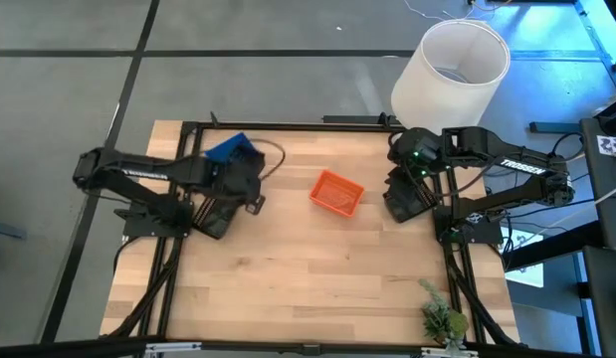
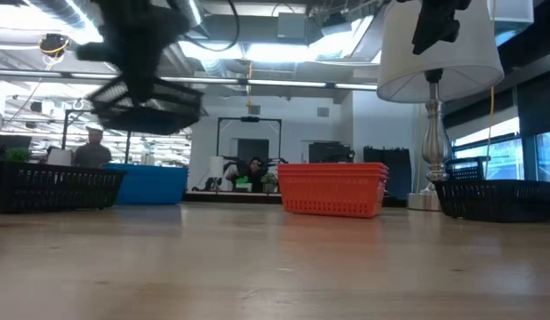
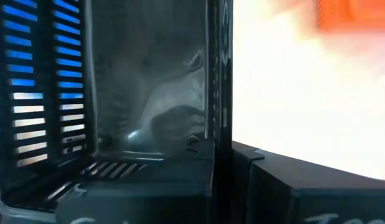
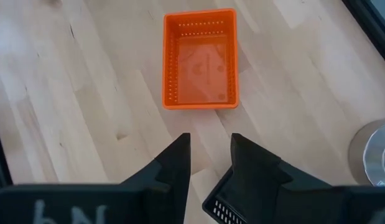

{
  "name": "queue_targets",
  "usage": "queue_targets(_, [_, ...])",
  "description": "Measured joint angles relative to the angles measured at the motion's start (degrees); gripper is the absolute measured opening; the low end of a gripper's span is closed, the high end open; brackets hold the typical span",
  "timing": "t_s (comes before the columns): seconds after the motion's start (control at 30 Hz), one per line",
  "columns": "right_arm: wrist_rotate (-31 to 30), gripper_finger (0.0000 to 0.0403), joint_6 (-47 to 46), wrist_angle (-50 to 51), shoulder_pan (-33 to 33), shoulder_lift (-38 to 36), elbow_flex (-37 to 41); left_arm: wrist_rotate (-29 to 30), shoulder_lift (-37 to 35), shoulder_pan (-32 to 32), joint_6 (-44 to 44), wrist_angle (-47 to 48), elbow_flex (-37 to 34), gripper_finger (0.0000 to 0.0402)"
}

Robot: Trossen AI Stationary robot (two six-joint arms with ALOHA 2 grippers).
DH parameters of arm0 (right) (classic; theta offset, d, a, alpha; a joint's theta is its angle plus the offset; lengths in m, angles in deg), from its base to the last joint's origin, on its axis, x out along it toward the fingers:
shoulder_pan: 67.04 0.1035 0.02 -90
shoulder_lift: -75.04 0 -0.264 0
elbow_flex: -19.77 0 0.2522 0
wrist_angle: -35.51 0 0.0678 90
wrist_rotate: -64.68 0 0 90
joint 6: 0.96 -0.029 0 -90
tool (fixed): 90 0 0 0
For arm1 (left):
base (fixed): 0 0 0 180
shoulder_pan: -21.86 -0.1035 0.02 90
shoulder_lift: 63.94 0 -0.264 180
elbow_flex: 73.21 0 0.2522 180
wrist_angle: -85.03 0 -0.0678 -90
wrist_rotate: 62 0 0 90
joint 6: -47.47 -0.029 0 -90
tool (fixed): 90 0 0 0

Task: Stack baskets by color
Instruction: Stack the top black bin on top of the bottom left black bin

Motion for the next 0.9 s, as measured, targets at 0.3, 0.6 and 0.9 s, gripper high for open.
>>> queue_targets(0.3, [0.0,0.0113,1.4,-0.1,0.0,0.0,0.0,0.7,0.0,13.5,17.0,3.6,0.0,0.0])
queue_targets(0.6, [0.0,0.0113,-0.1,-4.2,0.0,0.0,0.0,0.2,0.0,21.9,28.2,12.1,0.0,0.0])
queue_targets(0.9, [0.0,0.0113,-1.8,-6.7,0.0,0.0,0.0,0.2,1.2,28.4,36.0,16.6,0.0,0.0])
